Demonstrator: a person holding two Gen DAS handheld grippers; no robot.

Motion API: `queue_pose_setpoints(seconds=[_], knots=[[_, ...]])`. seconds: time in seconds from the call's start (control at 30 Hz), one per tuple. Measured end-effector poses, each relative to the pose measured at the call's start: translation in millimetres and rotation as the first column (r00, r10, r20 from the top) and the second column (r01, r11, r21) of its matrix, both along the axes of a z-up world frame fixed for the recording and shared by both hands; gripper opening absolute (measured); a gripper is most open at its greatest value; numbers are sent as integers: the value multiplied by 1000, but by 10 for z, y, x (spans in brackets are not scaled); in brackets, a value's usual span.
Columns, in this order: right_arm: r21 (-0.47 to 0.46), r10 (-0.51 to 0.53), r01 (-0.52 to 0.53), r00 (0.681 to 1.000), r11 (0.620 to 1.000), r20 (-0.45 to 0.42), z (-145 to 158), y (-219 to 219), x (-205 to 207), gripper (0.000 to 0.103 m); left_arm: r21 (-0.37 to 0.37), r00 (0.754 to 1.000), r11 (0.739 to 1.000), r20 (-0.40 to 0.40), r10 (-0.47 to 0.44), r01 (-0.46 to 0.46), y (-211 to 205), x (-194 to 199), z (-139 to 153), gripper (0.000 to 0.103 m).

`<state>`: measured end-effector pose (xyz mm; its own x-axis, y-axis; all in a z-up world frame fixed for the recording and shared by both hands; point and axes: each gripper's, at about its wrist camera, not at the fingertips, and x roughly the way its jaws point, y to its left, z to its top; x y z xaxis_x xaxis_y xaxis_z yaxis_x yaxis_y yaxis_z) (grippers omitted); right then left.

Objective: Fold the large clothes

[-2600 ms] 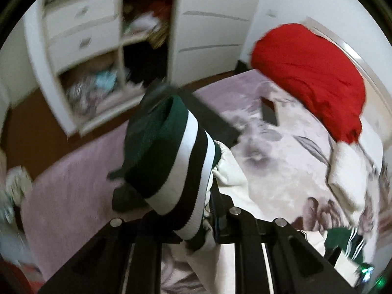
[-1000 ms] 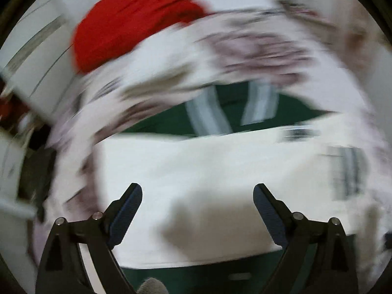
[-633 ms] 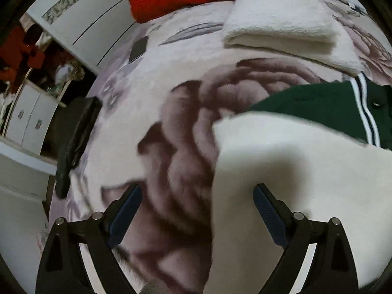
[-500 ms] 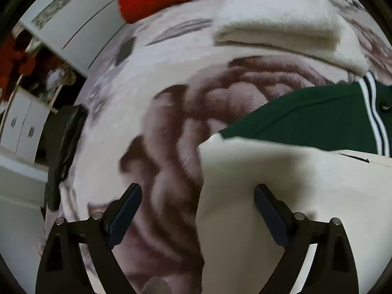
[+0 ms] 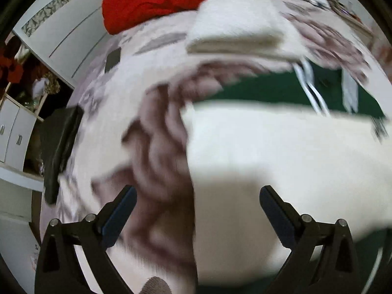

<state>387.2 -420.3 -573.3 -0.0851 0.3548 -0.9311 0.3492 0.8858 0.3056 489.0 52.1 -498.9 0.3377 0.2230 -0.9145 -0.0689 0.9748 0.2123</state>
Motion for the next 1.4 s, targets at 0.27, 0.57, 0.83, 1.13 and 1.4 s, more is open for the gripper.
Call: queue_pose_setpoints(seconds=[0.27,0.57,0.83,1.13,1.4], knots=[[81,-90,119,951,990,-297,-311,-179,-2055,61,51,979,999,-205,18,-8,-401,-1774,-284,103],[253,-91,148,970,956,-225,-713,-32,-2719,50,56,936,974,-269,227,-220,-365,-2771,-498,103],[144,27,1,981,990,-191,-488,-166,-2707,13,-8,957,976,-200,210,-216,-497,-3049,-328,103],[131,123,-104,982,986,-146,110,-318,-2475,52,-472,961,845,-222,162,-252,-939,-3297,-374,102],[156,123,-94,974,983,-188,-485,-856,-2235,52,-562,903,707,-293,316,-429,-1448,-3379,-1187,66]])
